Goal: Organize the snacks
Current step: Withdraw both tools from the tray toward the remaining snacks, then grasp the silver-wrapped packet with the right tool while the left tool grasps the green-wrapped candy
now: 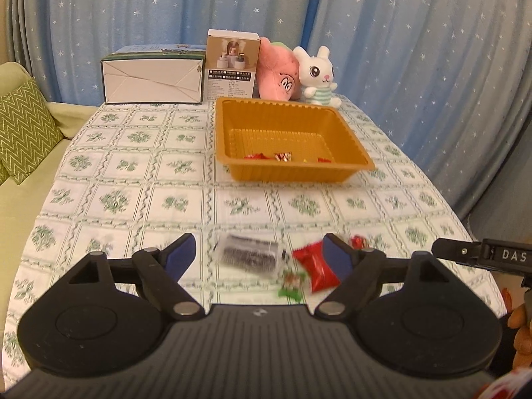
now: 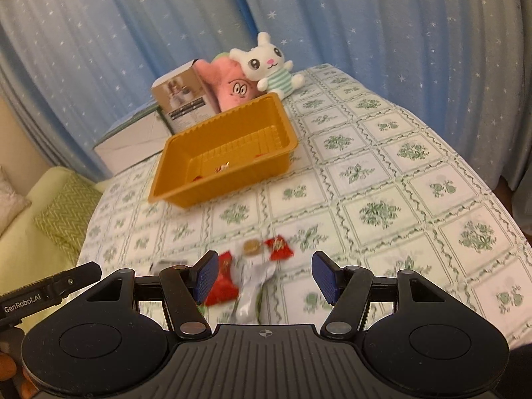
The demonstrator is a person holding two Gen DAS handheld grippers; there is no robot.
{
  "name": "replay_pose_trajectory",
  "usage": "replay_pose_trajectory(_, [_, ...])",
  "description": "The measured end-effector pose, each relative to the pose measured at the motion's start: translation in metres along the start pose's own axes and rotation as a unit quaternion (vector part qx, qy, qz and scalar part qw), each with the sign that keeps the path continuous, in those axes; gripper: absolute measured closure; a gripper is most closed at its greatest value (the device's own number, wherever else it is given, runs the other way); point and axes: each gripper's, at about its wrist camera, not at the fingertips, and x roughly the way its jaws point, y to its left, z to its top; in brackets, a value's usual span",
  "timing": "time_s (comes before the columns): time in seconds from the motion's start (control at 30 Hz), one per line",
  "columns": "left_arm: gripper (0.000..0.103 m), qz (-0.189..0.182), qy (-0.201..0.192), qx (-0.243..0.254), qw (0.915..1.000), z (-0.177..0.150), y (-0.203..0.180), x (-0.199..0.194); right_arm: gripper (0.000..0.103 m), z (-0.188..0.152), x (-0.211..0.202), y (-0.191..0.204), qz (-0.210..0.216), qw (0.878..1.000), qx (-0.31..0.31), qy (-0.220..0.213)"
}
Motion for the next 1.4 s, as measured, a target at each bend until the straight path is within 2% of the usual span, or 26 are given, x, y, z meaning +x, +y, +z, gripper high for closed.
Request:
replay_pose_trajectory(0.37, [0.020, 0.015, 0.031, 0.013, 0.9993, -0.031, -0.003, -0.011, 0.041, -0.035, -0.010, 0.011, -0.009, 0.999, -0.026, 0.020])
replay_pose_trajectory(0.77, [0.020, 0.019, 0.040, 0.022, 0.9988, -0.040, -0.005, -0.009, 0.041, -0.041, -0.007, 0.012, -0.018, 0.999, -0.031, 0.027])
replay_pose_trajectory(1.4, [0.020, 0.018, 0.059, 0.017, 0.9980, -0.043, 0.007, 0.017, 0.041, -0.053, 0.037, 0.021, -0.022, 0.997, -0.051, 0.059])
